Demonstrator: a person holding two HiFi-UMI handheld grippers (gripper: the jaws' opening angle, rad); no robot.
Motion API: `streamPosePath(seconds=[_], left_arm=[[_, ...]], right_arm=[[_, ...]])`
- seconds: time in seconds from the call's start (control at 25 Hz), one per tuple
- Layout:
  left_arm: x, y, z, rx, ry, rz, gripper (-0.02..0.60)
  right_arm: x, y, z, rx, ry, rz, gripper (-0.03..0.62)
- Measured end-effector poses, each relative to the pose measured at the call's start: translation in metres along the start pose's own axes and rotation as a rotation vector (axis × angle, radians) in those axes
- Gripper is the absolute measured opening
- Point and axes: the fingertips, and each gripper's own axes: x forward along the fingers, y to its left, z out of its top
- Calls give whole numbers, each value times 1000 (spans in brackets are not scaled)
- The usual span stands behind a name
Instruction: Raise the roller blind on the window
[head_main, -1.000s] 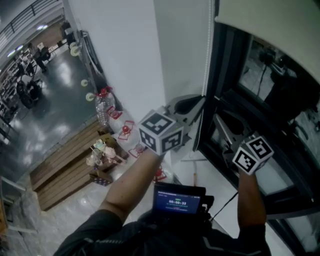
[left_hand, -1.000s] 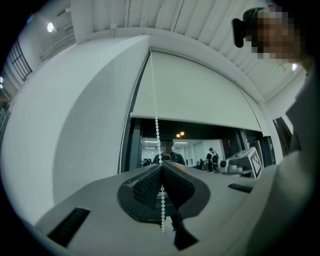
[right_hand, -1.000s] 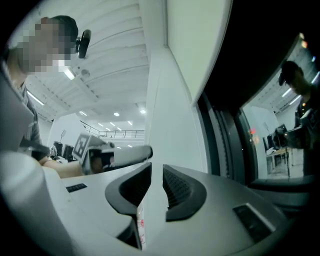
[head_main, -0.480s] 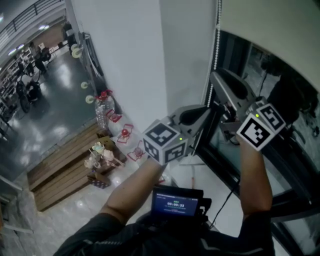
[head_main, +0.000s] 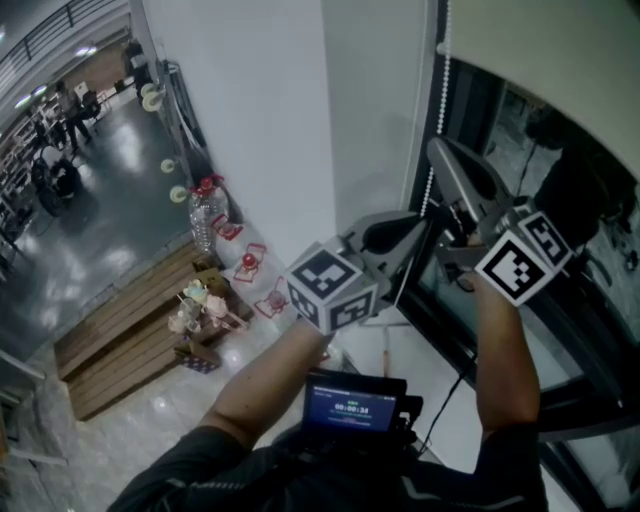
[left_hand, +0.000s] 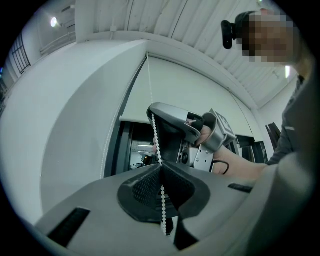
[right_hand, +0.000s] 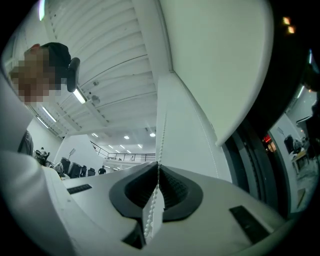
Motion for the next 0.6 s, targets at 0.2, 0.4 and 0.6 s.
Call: streamPosePath(seconds=[0.2,0.4,0.6], left_arm=[[1,-1,-13,-9,21,-3,-3],[2,0,-39,-36,48,-11,-3],[-4,2,-75,-63,98,-3,-3]], right_arm=[[-7,-2,-12,-22,28,-19,6],[-17,-10,-37,-16,62,-45,6],[-29,-13,-68,-11,122,-68,6]])
